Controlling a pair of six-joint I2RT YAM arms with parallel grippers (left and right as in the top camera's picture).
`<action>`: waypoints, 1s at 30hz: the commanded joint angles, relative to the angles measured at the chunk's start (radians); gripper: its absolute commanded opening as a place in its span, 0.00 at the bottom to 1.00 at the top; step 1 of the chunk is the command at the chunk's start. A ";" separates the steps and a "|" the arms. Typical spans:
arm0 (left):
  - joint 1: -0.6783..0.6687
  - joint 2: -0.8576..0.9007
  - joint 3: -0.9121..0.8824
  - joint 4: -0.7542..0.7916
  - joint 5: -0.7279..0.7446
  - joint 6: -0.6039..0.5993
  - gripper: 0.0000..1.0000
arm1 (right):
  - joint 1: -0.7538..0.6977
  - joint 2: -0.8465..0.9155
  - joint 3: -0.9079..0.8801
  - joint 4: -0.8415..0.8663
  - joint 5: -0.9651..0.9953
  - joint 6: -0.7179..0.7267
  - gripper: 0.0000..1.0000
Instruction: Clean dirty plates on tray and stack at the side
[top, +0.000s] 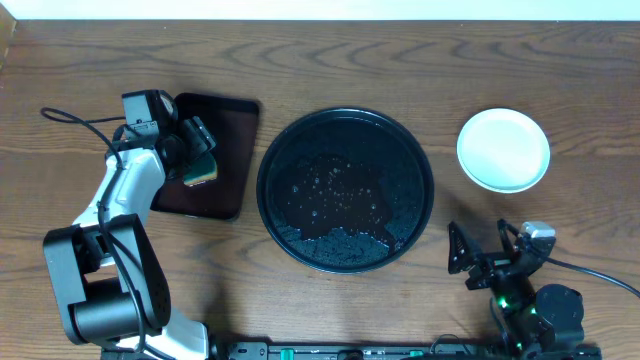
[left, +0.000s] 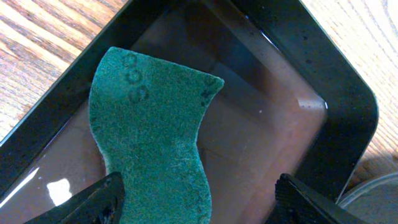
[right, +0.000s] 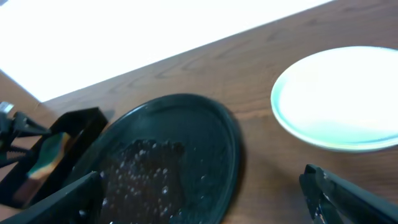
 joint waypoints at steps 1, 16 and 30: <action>0.004 0.000 -0.005 -0.003 0.009 -0.008 0.78 | 0.004 -0.009 -0.018 0.045 0.064 -0.012 0.99; 0.004 0.000 -0.005 -0.003 0.008 -0.009 0.79 | -0.006 -0.009 -0.231 0.396 0.112 -0.033 0.99; 0.004 0.000 -0.005 -0.003 0.009 -0.008 0.79 | -0.011 -0.009 -0.231 0.395 0.113 -0.245 0.99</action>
